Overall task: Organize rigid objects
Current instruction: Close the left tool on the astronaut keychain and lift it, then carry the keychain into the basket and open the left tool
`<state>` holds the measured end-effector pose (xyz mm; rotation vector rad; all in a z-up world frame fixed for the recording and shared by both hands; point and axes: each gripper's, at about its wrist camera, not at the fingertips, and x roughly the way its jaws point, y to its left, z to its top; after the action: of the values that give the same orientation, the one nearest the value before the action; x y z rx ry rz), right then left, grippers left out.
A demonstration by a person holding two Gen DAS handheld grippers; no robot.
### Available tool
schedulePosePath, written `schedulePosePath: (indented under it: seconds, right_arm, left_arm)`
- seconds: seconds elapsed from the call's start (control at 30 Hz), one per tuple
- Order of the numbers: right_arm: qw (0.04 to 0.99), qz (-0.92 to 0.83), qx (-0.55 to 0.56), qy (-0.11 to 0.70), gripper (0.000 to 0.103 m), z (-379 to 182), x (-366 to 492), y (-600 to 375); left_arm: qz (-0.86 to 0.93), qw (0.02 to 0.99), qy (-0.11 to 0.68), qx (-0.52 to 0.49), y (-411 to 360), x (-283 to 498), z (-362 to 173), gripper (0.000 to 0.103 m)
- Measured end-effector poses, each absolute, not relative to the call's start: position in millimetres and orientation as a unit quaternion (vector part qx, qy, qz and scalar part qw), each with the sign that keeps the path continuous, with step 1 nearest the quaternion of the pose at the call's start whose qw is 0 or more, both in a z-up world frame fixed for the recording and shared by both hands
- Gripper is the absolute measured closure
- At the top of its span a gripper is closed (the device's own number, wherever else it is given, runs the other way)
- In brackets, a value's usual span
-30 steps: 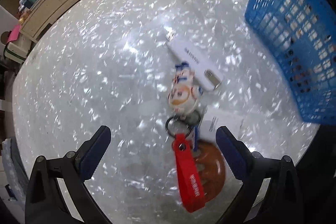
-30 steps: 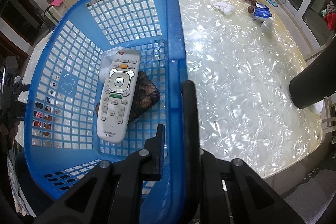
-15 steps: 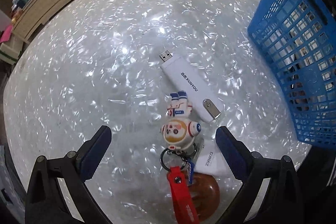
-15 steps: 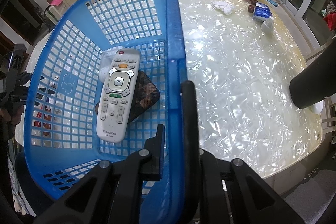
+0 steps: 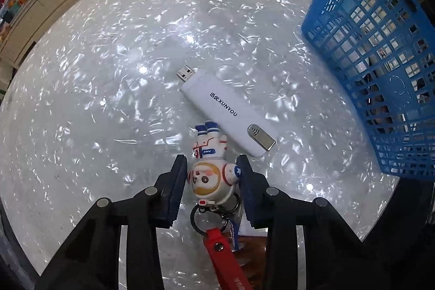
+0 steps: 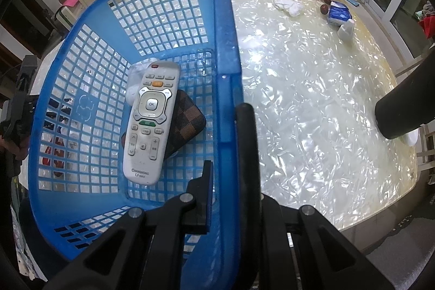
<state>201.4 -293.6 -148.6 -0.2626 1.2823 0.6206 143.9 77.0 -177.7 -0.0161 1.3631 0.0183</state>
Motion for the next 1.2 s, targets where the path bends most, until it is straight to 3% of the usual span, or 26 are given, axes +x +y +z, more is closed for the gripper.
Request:
schedulePosePath:
  seconds: [0.23,1.2]
  right_arm:
    - [0.750,0.282,-0.120,0.587,0.092,-148.6,201.1,-293.8]
    - [0.754,0.284,-0.118,0.581,0.094,-144.2,199.9,-296.0]
  left_arm:
    - [0.026,0.790,0.612,-0.008,71.0,133.9,-160.8,0.063]
    - [-0.014,0.879,0.471,0.072,-1.8,124.8,44.2,0.065]
